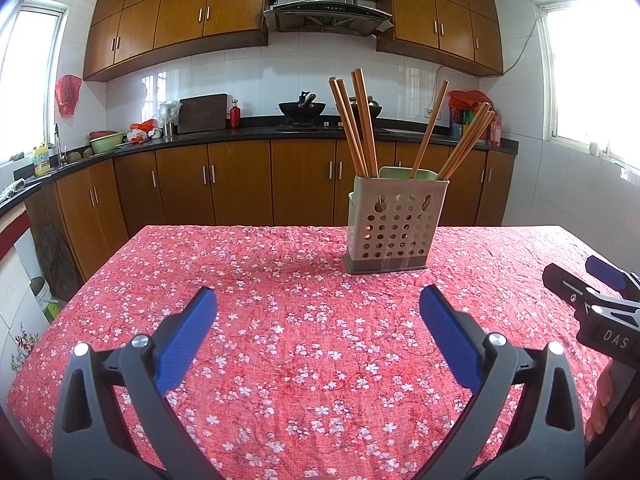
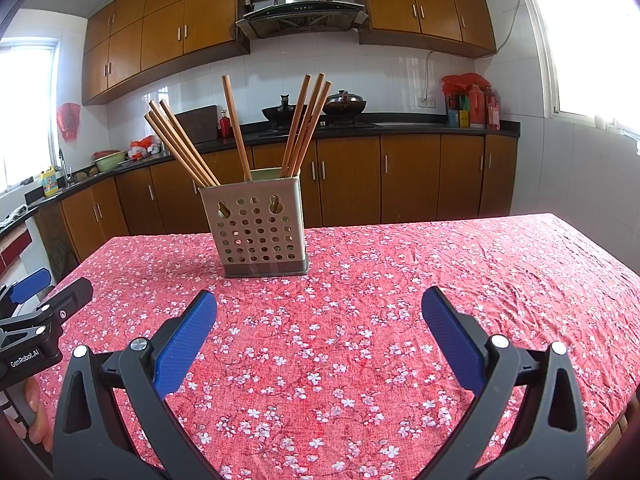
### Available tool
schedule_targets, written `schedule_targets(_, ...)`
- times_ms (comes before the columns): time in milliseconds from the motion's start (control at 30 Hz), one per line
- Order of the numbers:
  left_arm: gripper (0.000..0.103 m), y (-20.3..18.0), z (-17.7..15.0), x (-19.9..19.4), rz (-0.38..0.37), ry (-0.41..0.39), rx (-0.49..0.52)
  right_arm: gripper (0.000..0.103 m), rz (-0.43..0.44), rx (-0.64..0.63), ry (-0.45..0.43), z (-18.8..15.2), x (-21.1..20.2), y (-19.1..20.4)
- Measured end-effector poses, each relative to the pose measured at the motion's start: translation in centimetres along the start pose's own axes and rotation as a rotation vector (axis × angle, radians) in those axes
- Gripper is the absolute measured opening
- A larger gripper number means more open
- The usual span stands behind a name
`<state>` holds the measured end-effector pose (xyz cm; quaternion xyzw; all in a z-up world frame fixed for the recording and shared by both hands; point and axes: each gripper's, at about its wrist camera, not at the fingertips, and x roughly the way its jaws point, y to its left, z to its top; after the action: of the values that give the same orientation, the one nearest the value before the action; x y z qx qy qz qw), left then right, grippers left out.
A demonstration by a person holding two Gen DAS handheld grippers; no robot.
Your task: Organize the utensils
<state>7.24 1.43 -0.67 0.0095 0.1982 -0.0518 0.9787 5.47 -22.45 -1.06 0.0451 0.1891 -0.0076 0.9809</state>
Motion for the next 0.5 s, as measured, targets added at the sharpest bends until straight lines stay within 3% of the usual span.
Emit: schedule_targets(500, 0.099, -0.03, 0.04, -0.02, 0.001, 0.0, 0.0, 0.101, -0.002, 0.002, 0.003, -0.08, 0.09, 0.13)
